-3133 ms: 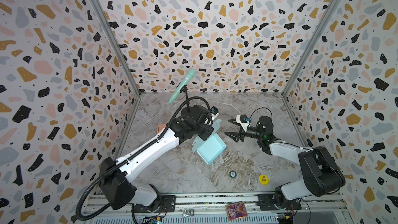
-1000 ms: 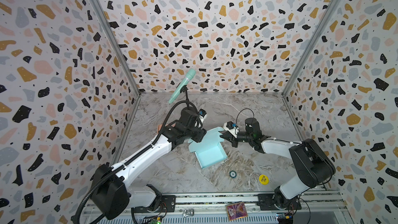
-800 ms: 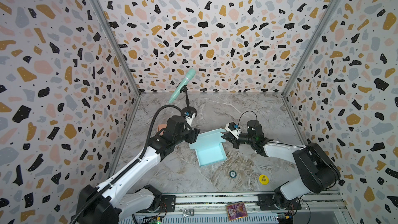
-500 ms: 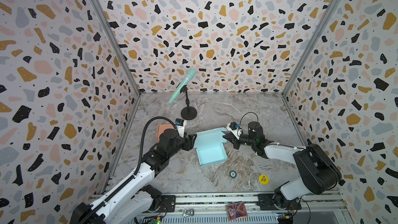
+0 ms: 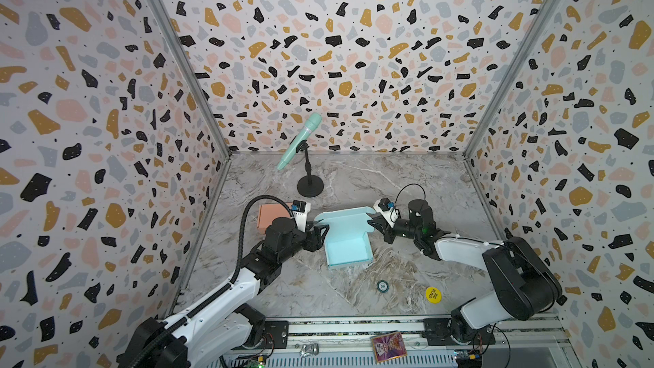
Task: Assemble paper box
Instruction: Rotate the paper box at the center of the table, then fold the lid at the center of the table.
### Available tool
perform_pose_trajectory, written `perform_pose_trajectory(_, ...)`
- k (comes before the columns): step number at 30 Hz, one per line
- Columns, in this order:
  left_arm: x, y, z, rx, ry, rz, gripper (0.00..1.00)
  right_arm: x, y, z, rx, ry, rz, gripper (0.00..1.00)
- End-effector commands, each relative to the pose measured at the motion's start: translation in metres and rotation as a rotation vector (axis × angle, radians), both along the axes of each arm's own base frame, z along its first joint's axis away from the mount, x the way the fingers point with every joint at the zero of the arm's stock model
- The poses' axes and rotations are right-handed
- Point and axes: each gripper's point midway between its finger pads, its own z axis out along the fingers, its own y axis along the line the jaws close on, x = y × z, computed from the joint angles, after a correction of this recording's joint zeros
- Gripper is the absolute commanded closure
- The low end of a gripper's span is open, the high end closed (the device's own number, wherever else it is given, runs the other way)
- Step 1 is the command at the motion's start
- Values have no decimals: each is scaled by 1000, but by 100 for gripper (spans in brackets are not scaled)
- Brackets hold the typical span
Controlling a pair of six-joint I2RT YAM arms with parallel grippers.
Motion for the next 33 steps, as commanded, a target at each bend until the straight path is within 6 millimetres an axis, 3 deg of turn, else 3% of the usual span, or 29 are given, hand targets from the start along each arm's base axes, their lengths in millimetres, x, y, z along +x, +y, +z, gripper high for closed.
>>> perform_pose_trajectory(1,7,-2,4,-11,-32,2,32,-4,-4,9,22,-3,-18,93)
perform_pose_trajectory(6,20,-2,8,8,-53,33,33,-2,-4,6,16,6,-21,93)
perform_pose_trajectory(11,29,-10,-2,41,-35,10,34,0,-4,5,6,4,-26,93)
perform_pose_trajectory(25,30,-6,-18,77,-6,25,67,4,-7,7,-3,-1,-54,93)
perform_pose_trajectory(33,28,-5,-16,88,-5,22,87,3,-3,7,-35,-15,-60,93)
